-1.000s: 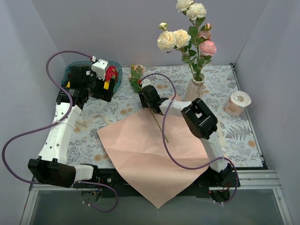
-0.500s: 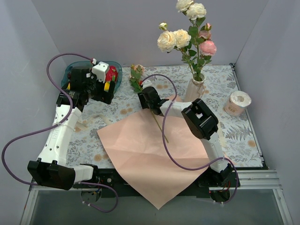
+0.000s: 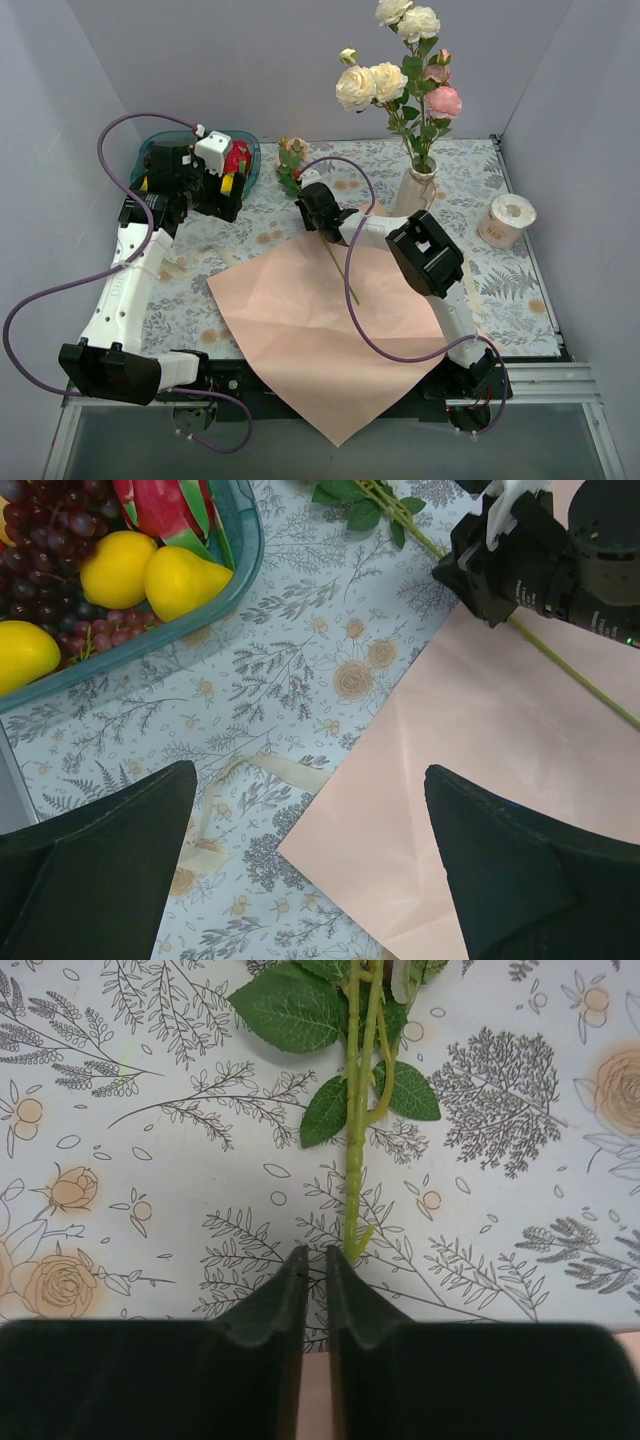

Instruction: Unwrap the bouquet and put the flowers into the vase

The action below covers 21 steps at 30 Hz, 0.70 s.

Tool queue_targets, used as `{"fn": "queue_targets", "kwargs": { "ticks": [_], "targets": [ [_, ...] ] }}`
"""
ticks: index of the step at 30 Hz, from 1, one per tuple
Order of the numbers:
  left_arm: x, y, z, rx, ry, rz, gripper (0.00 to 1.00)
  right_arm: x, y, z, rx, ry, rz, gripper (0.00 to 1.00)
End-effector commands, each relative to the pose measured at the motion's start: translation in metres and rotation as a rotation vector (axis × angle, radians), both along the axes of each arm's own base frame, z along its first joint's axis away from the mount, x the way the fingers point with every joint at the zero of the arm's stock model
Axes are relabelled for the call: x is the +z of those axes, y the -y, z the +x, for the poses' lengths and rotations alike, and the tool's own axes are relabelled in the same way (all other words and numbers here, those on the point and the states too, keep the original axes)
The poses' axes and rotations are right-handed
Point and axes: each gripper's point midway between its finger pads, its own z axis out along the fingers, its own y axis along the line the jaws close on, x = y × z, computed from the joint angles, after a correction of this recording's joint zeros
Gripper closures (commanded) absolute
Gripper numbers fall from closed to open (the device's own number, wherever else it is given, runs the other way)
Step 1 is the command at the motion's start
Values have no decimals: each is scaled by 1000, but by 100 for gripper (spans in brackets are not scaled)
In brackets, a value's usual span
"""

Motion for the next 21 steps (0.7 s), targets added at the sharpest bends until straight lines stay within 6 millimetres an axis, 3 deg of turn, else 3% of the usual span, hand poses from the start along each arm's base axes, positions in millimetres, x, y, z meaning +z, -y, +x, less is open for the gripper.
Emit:
{"fn": "queue_targets", "kwargs": {
  "ticks": [1, 3, 5, 15, 20, 21],
  "targets": [
    [36, 3, -1, -16, 66, -34, 2, -8, 0, -3, -9, -22, -12, 72],
    [42, 3, -5, -17, 83, -37, 2, -10, 4, -4, -22, -25, -26, 63],
    [44, 2, -8, -19, 85, -37, 2, -9, 6, -7, -25, -16, -23, 61],
    [34, -3, -22, -32, 89, -5, 2, 64, -10, -3, 9, 159, 79, 53],
    [29, 1, -19, -39, 68, -31, 2, 78, -5, 12, -32, 209, 62, 52],
    [28, 2, -19, -40, 60, -41, 2, 72, -3, 15, -39, 200, 51, 50]
  ]
}}
